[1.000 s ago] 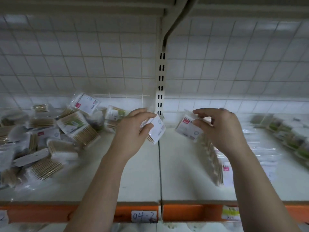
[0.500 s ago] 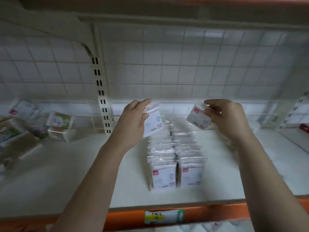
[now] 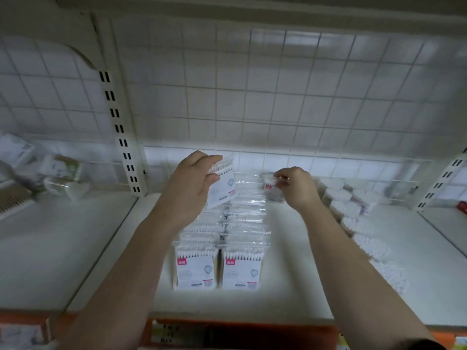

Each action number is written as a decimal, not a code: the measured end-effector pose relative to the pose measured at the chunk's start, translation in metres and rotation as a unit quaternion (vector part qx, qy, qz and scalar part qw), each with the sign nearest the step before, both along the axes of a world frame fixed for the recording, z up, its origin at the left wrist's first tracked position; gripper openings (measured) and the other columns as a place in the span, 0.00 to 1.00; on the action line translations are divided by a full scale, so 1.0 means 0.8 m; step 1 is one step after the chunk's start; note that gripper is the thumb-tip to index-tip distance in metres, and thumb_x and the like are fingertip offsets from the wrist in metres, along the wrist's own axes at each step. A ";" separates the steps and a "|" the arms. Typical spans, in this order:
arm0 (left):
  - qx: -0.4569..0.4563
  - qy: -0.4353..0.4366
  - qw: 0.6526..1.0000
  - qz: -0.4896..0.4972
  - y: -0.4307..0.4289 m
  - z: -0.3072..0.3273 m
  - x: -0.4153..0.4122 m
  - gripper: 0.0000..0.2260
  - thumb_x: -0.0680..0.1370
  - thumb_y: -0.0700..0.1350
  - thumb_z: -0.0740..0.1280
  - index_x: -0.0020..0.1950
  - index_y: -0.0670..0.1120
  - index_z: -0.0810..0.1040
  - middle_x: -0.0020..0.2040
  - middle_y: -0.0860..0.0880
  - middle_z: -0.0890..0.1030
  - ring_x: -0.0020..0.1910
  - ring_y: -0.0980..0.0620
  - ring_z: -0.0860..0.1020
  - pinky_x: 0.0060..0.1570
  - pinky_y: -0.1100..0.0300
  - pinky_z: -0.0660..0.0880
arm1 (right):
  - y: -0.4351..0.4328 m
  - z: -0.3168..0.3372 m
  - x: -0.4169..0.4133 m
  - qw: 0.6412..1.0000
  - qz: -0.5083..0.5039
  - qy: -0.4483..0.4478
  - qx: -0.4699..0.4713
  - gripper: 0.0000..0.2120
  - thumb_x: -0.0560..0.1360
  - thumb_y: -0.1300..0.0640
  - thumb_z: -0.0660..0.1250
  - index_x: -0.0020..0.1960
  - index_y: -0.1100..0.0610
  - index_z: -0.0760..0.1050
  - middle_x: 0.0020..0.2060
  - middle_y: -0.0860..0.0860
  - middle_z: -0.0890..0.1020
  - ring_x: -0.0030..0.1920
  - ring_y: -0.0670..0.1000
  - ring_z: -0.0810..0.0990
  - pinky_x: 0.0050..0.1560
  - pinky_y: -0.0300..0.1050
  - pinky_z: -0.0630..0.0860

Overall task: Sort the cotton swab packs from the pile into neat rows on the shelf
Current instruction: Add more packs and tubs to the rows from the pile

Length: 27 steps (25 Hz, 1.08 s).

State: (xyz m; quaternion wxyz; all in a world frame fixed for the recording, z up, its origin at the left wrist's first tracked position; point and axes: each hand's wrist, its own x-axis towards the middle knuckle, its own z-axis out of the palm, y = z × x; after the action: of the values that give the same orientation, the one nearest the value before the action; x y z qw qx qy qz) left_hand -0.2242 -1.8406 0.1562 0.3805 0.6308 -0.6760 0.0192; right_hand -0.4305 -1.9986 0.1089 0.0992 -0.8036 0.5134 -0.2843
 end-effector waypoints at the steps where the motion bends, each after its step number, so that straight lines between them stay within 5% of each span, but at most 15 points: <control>1: 0.000 -0.001 1.000 0.005 0.000 -0.001 0.000 0.16 0.80 0.40 0.61 0.69 0.44 0.71 0.58 0.49 0.72 0.53 0.57 0.67 0.52 0.67 0.62 | -0.006 -0.007 0.003 1.000 -0.001 -0.001 0.003 0.11 0.75 0.66 0.64 0.55 0.60 0.80 0.52 0.60 0.79 0.52 0.60 0.78 0.53 0.49 0.74; 5: -0.011 -0.006 1.000 0.013 0.003 -0.002 -0.002 0.15 0.80 0.38 0.61 0.67 0.43 0.73 0.57 0.48 0.74 0.52 0.56 0.68 0.51 0.67 0.62 | -0.017 -0.023 0.009 1.000 -0.010 -0.002 -0.010 0.12 0.76 0.65 0.64 0.57 0.58 0.80 0.51 0.59 0.77 0.51 0.60 0.78 0.52 0.46 0.73; 14: -0.014 -0.019 1.000 0.017 -0.004 -0.005 -0.001 0.15 0.80 0.38 0.60 0.66 0.43 0.74 0.56 0.49 0.74 0.54 0.53 0.71 0.51 0.69 0.63 | -0.033 -0.030 0.011 0.996 -0.008 -0.068 -0.062 0.09 0.71 0.72 0.66 0.45 0.62 0.82 0.42 0.59 0.82 0.44 0.59 0.79 0.43 0.43 0.72; 20: -0.024 -0.016 1.000 -0.001 -0.010 -0.003 -0.004 0.14 0.80 0.37 0.60 0.65 0.43 0.75 0.55 0.51 0.74 0.54 0.54 0.70 0.52 0.64 0.65 | -0.031 -0.038 0.014 0.994 -0.028 -0.092 -0.049 0.14 0.71 0.72 0.63 0.50 0.62 0.83 0.50 0.61 0.74 0.50 0.61 0.74 0.51 0.47 0.72; 27: -0.051 -0.014 0.996 -0.073 -0.040 0.018 -0.027 0.15 0.77 0.38 0.63 0.63 0.46 0.77 0.54 0.51 0.78 0.52 0.54 0.74 0.51 0.73 0.64 | 0.002 -0.024 -0.015 0.995 -0.025 -0.087 -0.036 0.19 0.72 0.67 0.65 0.63 0.62 0.75 0.58 0.60 0.74 0.56 0.60 0.75 0.58 0.45 0.69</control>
State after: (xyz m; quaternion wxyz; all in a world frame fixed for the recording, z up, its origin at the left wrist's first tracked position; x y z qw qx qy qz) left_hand -0.2461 -1.8730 0.1708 0.4027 0.5590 -0.7240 0.0343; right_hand -0.4425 -1.9973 0.0901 0.1073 -0.7657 0.5123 -0.3738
